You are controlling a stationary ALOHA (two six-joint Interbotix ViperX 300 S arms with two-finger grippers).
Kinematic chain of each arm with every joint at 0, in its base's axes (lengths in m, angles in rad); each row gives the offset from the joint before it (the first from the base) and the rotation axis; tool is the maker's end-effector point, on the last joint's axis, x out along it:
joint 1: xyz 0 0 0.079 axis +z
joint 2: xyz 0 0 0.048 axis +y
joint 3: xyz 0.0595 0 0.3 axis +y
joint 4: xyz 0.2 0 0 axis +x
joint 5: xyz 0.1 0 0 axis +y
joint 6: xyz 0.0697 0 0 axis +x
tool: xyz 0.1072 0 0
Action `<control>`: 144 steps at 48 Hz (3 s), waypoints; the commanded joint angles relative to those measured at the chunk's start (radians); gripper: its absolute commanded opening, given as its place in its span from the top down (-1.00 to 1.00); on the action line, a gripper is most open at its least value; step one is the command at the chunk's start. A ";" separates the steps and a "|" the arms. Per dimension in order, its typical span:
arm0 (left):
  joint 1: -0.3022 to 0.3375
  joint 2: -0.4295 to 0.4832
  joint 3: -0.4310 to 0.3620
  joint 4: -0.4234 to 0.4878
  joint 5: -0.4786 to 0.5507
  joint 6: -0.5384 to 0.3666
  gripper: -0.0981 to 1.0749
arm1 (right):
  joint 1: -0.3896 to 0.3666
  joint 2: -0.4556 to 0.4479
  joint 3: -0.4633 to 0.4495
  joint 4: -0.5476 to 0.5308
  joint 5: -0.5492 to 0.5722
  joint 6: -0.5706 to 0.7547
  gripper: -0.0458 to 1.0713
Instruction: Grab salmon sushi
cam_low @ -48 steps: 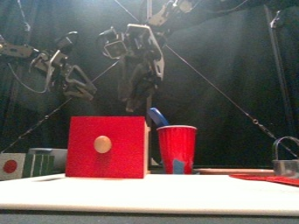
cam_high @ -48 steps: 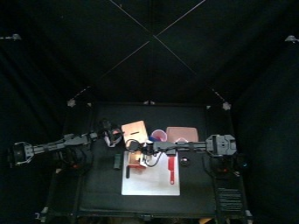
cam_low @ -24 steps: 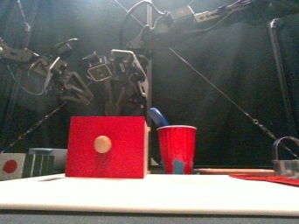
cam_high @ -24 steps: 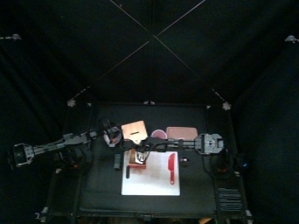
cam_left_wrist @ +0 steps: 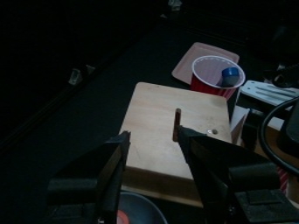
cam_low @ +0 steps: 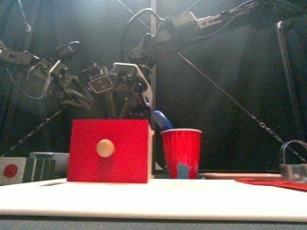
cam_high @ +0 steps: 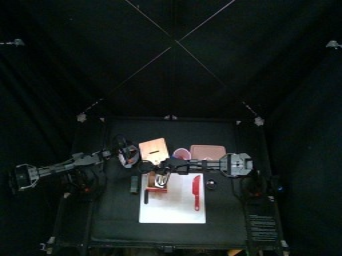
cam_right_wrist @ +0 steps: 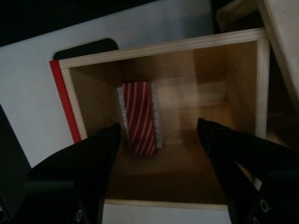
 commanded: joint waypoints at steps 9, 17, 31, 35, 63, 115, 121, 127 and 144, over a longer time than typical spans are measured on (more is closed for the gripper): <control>0.021 0.000 -0.012 0.002 0.000 -0.002 -0.61 | -0.005 -0.002 -0.028 -0.006 -0.008 -0.006 -0.85; 0.028 0.000 -0.012 0.002 0.000 -0.002 -0.61 | 0.000 0.017 -0.032 -0.020 -0.009 -0.005 -0.85; 0.029 0.000 -0.017 0.002 0.015 -0.003 -0.61 | 0.002 0.018 -0.046 -0.060 -0.005 0.002 -0.84; 0.028 0.000 -0.017 -0.002 0.015 -0.005 -0.61 | 0.003 0.018 -0.048 -0.067 -0.002 0.002 -0.84; 0.025 0.000 -0.018 -0.028 0.015 -0.005 -0.61 | 0.025 0.017 -0.060 -0.074 0.017 0.009 -0.76; 0.037 0.000 -0.023 -0.051 0.038 -0.005 -0.61 | 0.026 0.054 -0.071 -0.061 0.026 -0.005 -0.64; 0.041 0.000 -0.023 -0.052 0.043 -0.005 -0.61 | 0.026 0.064 -0.072 -0.066 0.026 -0.003 -0.63; 0.041 0.000 -0.023 -0.052 0.046 -0.005 -0.61 | 0.026 0.074 -0.075 -0.080 0.026 0.002 -0.63; 0.037 0.000 -0.021 -0.052 0.052 -0.008 -0.61 | 0.031 0.072 -0.123 -0.224 0.077 0.020 -0.63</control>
